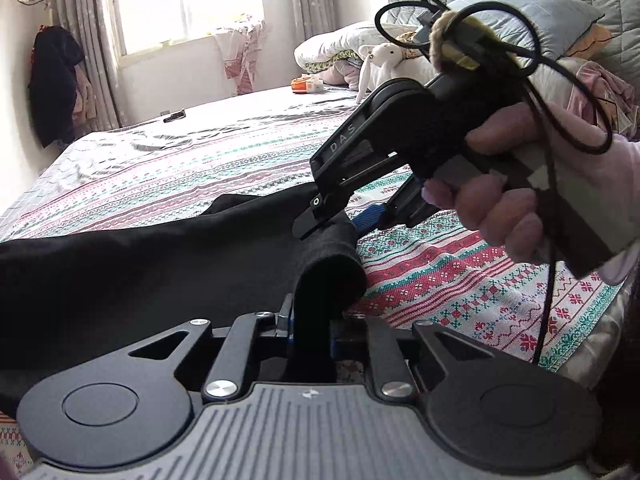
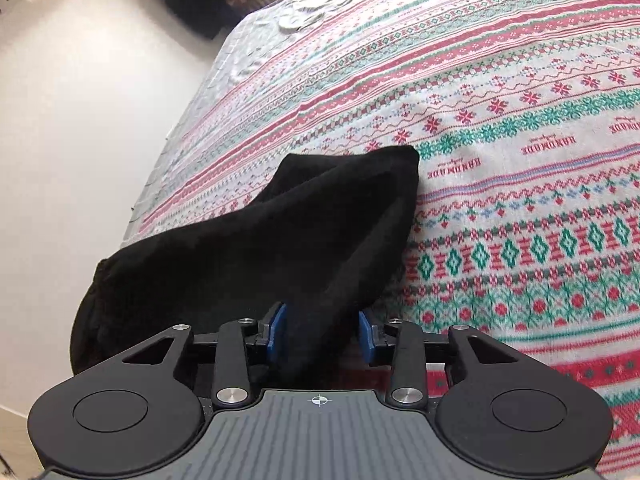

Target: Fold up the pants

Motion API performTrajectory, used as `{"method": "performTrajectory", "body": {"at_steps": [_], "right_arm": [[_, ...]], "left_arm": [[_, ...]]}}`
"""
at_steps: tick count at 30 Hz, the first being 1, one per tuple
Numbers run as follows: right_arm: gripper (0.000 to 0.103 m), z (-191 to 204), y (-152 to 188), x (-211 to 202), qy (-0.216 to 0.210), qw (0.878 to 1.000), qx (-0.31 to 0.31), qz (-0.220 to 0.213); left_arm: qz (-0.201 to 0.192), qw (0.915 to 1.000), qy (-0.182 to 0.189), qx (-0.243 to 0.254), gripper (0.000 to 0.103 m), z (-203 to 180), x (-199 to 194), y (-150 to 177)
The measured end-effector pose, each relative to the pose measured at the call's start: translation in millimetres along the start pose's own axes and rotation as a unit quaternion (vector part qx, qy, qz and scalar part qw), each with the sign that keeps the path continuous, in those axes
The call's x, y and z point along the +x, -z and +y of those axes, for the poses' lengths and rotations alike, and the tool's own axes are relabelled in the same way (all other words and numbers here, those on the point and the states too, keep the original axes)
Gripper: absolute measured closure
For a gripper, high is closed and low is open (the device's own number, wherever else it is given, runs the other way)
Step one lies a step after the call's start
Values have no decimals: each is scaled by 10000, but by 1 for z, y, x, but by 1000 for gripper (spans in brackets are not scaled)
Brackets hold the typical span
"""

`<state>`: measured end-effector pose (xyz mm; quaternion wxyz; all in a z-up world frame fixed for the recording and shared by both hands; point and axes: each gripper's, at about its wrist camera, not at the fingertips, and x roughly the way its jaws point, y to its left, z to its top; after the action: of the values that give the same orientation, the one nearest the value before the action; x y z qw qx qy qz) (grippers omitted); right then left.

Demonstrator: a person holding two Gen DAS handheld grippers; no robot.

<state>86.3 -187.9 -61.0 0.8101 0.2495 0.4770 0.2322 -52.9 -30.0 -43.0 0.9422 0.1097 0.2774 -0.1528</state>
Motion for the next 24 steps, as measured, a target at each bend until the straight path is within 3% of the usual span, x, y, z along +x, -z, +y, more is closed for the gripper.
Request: {"method": "performTrajectory", "body": {"at_steps": [5, 12, 19, 24], "right_arm": [[68, -12, -26, 25, 163, 9986, 381, -316], [93, -35, -44, 35, -88, 9948, 830, -587], [93, -16, -65, -23, -662, 9886, 720, -1142], [93, -45, -78, -85, -678, 9817, 1083, -1409]], "left_arm": [[-12, 9993, -247, -265, 75, -8, -9, 1], [-42, 9968, -753, -254, 76, -17, -16, -12], [-410, 9957, -812, -176, 76, -50, -48, -58], [-597, 9977, -275, -149, 76, -95, -57, -79]]}}
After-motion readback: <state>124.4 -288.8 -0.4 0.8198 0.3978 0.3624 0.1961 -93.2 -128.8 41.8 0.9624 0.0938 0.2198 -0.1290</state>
